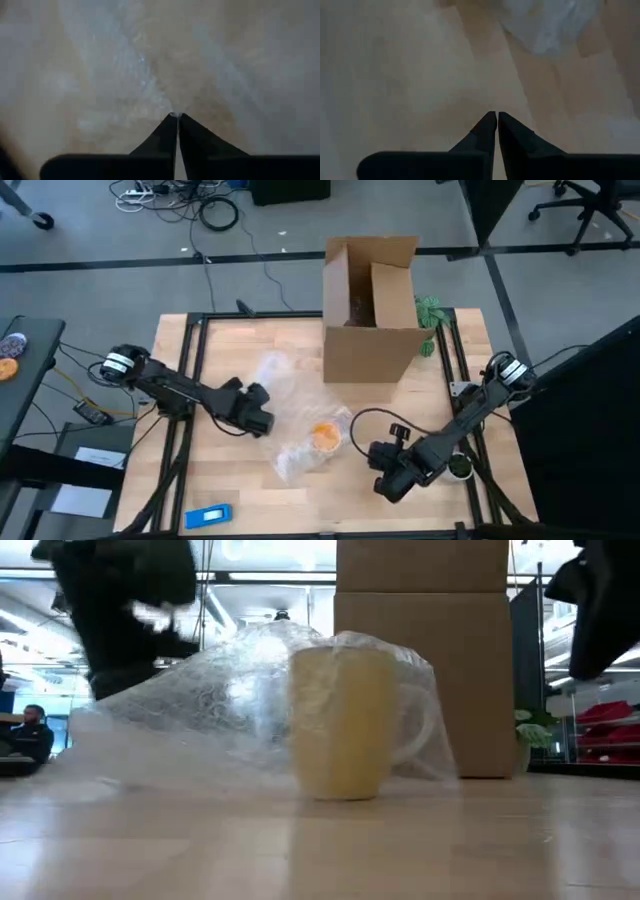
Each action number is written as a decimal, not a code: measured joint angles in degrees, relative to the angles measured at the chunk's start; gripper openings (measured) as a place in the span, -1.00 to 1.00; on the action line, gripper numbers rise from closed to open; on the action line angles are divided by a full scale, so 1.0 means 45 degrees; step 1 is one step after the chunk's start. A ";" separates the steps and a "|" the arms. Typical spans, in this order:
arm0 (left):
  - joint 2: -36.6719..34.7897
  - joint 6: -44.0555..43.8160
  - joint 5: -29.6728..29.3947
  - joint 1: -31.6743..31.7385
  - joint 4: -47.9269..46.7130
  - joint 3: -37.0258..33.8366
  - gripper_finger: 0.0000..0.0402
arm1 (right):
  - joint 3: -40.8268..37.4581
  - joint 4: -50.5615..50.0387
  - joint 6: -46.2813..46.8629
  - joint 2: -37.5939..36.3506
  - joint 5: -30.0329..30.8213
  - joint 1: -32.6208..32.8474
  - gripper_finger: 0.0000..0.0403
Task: Wrap mug
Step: Wrap the yellow mug with transparent bubble wrap
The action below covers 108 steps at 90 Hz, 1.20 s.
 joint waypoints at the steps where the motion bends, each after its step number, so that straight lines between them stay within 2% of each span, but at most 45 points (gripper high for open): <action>1: 0.0000 0.0071 -0.0069 -0.0030 0.0000 0.0100 -1.00 | 0.0011 0.0029 -0.0051 0.0000 0.0011 -0.0019 -1.00; 18: -0.0019 0.1527 -0.0795 -0.0414 0.1835 0.1363 -1.00 | 0.0019 0.0542 -0.0579 0.0000 0.0064 -0.0263 -1.00; 33: -0.0019 0.3727 0.0540 -0.0840 0.5421 0.1377 -1.00 | -0.0278 0.1293 -0.1355 0.0000 0.0363 -0.0623 -1.00; 43: -0.0024 0.4676 0.1038 -0.1128 0.6825 0.1377 -1.00 | -0.0867 0.2789 -0.2279 0.0000 0.0215 -0.1119 -1.00; 55: -0.0024 0.5487 0.1502 -0.1377 0.7623 0.1377 -1.00 | -0.1238 0.4012 -0.3638 0.0000 0.0009 -0.1767 -1.00; 75: -0.0029 0.5635 0.2760 -0.1659 0.8013 0.1377 -1.00 | -0.1323 0.4845 -0.5986 0.0000 -0.0147 -0.3298 -1.00; 90: -0.0029 0.6344 0.3463 -0.1997 0.8665 0.1377 -1.00 | -0.1327 0.5705 -0.7576 0.0000 -0.1072 -0.4415 -1.00; 108: -0.0034 0.7563 0.3762 -0.2181 1.0259 0.1377 -1.00 | -0.1327 0.6630 -0.8743 0.0000 -0.1554 -0.5256 -1.00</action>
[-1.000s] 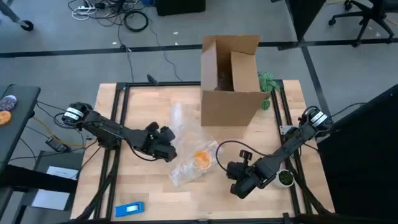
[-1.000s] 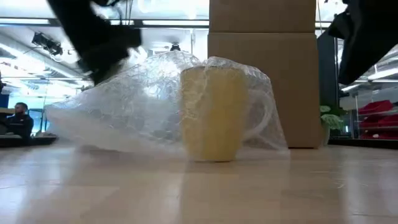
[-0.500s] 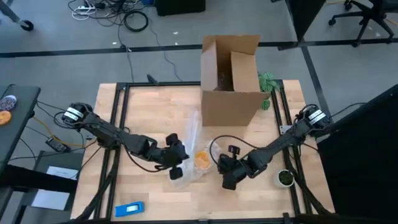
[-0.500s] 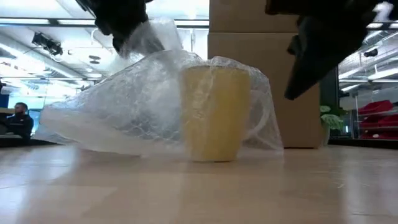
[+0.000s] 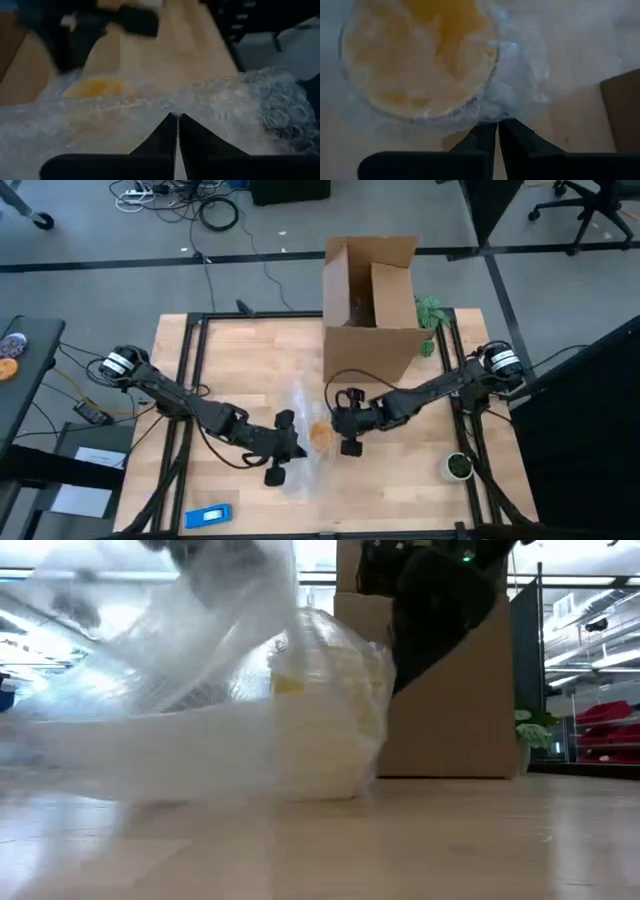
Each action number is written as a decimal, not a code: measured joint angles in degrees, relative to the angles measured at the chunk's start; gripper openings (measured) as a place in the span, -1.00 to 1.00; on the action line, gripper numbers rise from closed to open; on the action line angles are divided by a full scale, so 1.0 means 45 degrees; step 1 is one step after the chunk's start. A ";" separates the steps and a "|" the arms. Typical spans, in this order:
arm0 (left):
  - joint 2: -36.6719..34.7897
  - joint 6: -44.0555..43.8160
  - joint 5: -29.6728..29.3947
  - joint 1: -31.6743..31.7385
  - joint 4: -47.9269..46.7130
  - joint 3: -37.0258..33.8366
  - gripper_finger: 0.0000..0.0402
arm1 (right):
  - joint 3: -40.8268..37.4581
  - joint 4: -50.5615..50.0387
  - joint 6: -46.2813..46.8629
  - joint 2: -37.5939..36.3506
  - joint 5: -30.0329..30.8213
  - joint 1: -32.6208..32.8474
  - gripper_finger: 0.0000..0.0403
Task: Wrap mug
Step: Wrap the yellow mug with transparent bubble wrap
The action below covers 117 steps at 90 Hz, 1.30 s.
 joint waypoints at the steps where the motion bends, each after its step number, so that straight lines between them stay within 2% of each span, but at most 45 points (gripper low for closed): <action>1: 0.0000 0.0047 -0.0007 0.0003 0.0115 0.0000 -1.00 | 0.0000 0.0080 -0.0055 0.0000 -0.0059 -0.0036 -1.00; 14: 0.0000 0.1016 -0.0432 0.0015 0.1508 0.0000 -1.00 | 0.0000 0.0725 -0.0509 0.0000 -0.0442 -0.0272 -1.00; 48: 0.0121 0.2940 -0.0580 0.0015 0.3734 0.0000 -1.00 | 0.0796 -0.0161 -0.0651 0.0000 -0.0423 0.0103 -1.00; 88: 0.1632 0.4736 -0.0311 0.0116 0.7282 -0.0005 -1.00 | 0.0792 -0.1301 0.0739 -0.0083 -0.0389 0.0471 -1.00; 117: 0.1647 0.5012 -0.0144 0.0121 0.7646 -0.0005 -1.00 | 0.0782 -0.0367 0.0235 -0.0083 -0.0327 0.0433 -1.00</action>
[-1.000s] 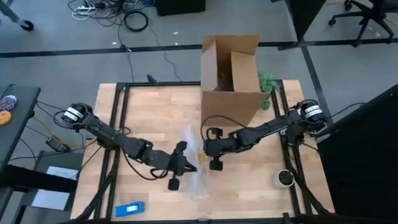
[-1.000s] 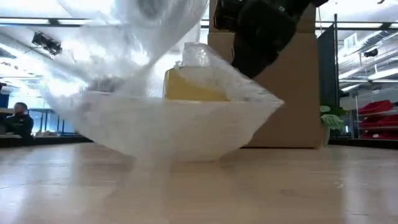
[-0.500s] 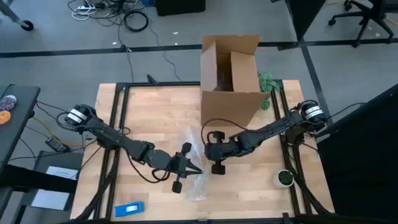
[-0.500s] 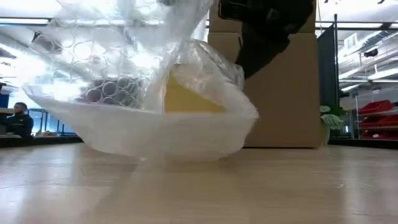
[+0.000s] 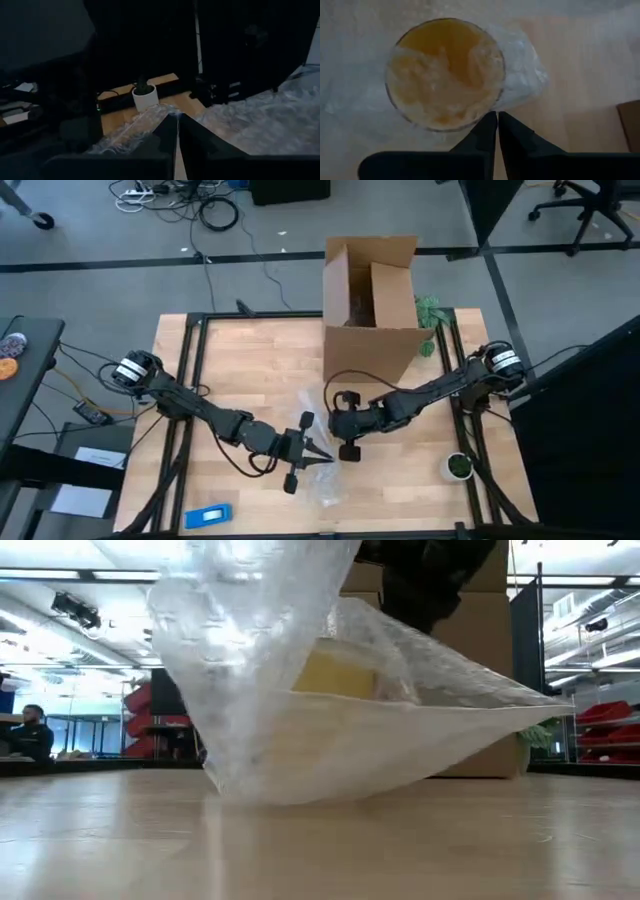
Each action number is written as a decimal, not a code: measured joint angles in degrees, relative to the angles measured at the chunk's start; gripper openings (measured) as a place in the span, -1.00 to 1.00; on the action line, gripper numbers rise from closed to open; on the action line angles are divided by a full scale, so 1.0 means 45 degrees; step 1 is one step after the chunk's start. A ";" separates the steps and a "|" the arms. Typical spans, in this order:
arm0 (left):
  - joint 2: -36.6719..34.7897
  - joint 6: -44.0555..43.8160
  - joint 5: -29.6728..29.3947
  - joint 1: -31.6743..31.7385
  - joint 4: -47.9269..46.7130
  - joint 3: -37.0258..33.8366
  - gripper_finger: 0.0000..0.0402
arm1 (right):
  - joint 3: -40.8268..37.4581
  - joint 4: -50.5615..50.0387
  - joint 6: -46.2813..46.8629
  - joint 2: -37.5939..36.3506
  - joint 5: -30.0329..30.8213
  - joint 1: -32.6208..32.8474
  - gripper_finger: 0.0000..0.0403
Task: Wrap mug
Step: Wrap the yellow mug with transparent bubble wrap
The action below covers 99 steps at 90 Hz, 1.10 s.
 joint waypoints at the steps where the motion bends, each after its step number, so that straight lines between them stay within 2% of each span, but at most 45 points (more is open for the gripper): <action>1: 0.0000 0.0000 -0.0010 0.0000 0.0006 0.0000 -1.00 | 0.0000 -0.0006 0.0000 0.0000 0.0001 0.0000 -1.00; 20: 0.0000 0.0000 -0.0047 0.0000 -0.0105 0.0000 -1.00 | -0.0010 -0.0396 -0.0013 -0.0132 0.0115 0.0069 -1.00; 55: 0.0020 -0.0038 -0.0322 0.0044 -0.0028 0.0000 -1.00 | -0.0010 -0.0729 0.0219 -0.1487 0.0816 0.0625 -1.00; 85: 0.1545 -0.0092 -0.0645 0.0044 0.1742 0.0010 -1.00 | -0.0005 -0.0763 0.0456 -0.2085 0.1474 0.1154 -1.00; 99: 0.2046 -0.0097 -0.1607 0.0058 0.1783 0.0010 -1.00 | -0.0005 -0.0773 0.0527 -0.2181 0.1486 0.1339 -1.00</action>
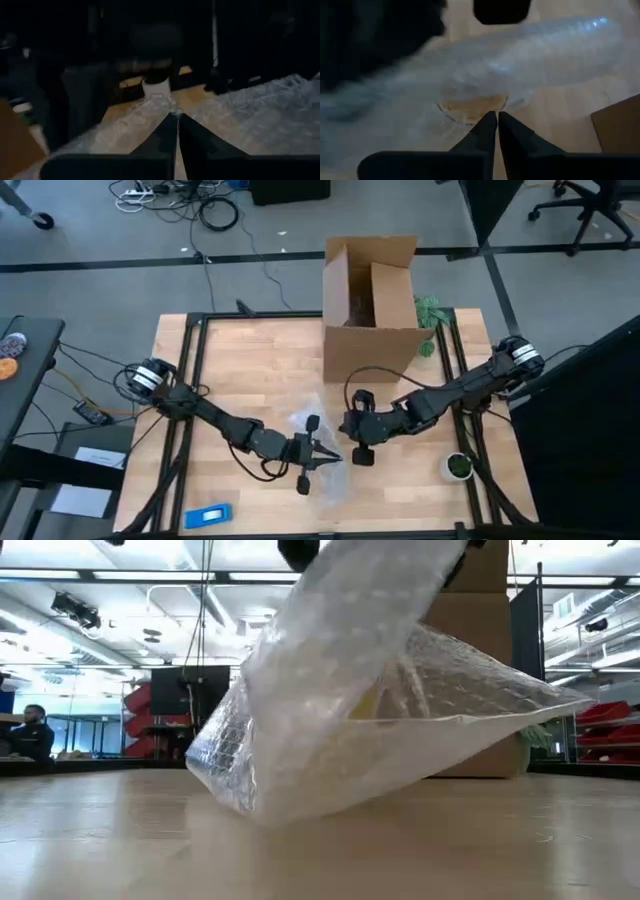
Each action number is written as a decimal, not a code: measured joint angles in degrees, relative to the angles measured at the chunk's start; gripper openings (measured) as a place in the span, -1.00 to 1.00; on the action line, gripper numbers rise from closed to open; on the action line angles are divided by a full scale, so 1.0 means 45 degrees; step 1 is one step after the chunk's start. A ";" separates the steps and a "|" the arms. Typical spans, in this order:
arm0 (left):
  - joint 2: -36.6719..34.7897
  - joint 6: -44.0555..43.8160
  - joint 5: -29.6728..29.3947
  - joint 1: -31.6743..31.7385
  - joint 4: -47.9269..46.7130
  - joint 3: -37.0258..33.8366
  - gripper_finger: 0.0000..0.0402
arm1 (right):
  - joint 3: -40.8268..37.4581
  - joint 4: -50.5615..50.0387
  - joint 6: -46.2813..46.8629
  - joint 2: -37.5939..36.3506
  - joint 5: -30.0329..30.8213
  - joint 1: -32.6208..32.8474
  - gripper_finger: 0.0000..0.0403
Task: Wrap mug
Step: Wrap the yellow mug with transparent bubble wrap
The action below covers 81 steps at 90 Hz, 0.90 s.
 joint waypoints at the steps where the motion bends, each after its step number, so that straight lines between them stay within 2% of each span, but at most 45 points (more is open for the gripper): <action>1: 0.0029 0.0000 -0.0050 0.0000 0.0001 0.0000 -1.00 | 0.0000 -0.0005 0.0000 -0.0016 0.0005 0.0008 -1.00; 17: 0.0361 -0.0035 -0.0254 0.0010 -0.0057 0.0000 -0.88 | 0.0000 -0.0201 -0.0363 -0.0443 0.0979 -0.0149 -1.00; 33: 0.0509 -0.0372 -0.0594 0.0046 -0.0052 0.0000 -0.63 | 0.0000 0.0964 -0.1369 -0.0922 0.0985 -0.0358 -1.00; 52: 0.0509 -0.0325 -0.0619 0.0112 0.0205 0.0000 -0.38 | 0.0010 0.2825 -0.2016 -0.0249 -0.1577 -0.0532 -1.00; 81: 0.0407 0.0394 -0.0649 -0.0380 0.0383 0.0234 -0.29 | 0.0005 0.2588 -0.1290 0.1438 -0.2732 -0.1240 -1.00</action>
